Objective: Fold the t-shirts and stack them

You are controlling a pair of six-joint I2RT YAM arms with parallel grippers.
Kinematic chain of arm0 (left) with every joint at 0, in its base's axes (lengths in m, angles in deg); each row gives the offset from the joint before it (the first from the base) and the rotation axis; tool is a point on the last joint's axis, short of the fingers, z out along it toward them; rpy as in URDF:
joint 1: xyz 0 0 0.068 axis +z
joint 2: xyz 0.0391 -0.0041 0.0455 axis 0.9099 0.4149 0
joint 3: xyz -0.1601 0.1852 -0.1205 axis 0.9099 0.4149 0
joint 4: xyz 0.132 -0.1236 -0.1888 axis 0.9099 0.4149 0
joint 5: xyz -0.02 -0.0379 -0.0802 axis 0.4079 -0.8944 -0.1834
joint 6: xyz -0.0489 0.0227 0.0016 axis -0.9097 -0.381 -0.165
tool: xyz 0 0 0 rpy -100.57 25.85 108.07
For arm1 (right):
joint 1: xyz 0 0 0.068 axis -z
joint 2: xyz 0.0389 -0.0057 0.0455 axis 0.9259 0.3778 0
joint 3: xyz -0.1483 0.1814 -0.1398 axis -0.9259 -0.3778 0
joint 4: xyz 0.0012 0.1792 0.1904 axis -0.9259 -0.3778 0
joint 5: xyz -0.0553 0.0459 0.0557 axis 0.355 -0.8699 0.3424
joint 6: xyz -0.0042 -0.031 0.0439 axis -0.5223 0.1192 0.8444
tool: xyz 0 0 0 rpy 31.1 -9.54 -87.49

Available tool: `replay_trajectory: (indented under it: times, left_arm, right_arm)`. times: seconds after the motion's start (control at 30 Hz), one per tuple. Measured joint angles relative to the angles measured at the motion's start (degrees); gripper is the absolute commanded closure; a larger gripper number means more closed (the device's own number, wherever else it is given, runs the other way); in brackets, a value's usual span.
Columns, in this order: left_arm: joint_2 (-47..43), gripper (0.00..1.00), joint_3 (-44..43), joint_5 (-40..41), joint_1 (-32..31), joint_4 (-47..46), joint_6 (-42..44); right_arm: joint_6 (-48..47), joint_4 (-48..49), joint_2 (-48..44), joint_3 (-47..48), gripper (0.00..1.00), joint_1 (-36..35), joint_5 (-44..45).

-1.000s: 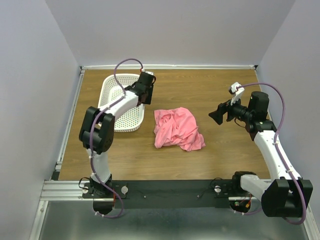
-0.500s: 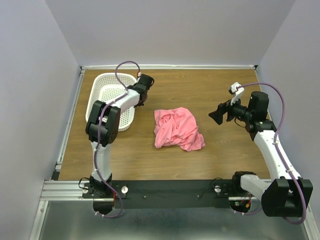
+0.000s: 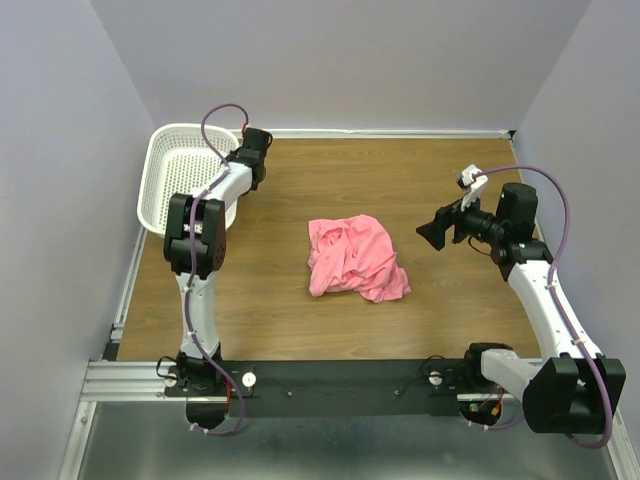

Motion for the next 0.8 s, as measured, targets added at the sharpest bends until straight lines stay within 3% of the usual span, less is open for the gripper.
replay_trajectory:
  times: [0.07, 0.17, 0.2, 0.23, 0.33, 0.43, 0.67, 0.8]
  left_arm:
    - [1.86, 0.97, -3.91, 0.02, 0.35, -0.57, 1.73]
    - [5.11, 0.85, -9.99, -0.24, 0.9, -1.95, 3.56]
    - [6.01, 0.79, -11.43, -0.39, 1.09, -1.86, 3.8]
    - [7.72, 0.64, -14.75, -0.76, 1.49, -1.64, 4.17]
    - [11.15, 0.44, -20.44, -1.31, 2.71, -1.9, 4.79]
    - [12.22, 0.37, -23.15, -1.84, 3.93, -1.31, 4.96]
    - [10.32, 0.25, -24.11, -2.64, 4.79, 0.46, 3.02]
    - [-3.19, 0.12, -12.37, -5.11, 3.74, -0.72, 0.13]
  right_arm:
    - [0.0, 0.0, 0.0, 0.0, 0.0, 0.0, -0.2]
    - [0.02, -0.02, 0.0, 0.0, 0.0, 0.0, -0.35]
    - [0.02, -0.02, 0.0, 0.0, 0.0, 0.0, -0.39]
    - [0.0, -0.02, 0.0, 0.0, 0.0, 0.0, -0.42]
    - [0.0, -0.02, 0.07, 0.0, 0.0, 0.0, -0.42]
    - [0.0, -0.02, 0.31, 0.0, 0.0, 0.0, -0.44]
    - [-3.32, -0.39, 0.24, -0.33, 0.0, 0.04, -6.6]
    - [-15.17, -5.16, -2.36, -2.62, 0.0, -2.23, -15.85]
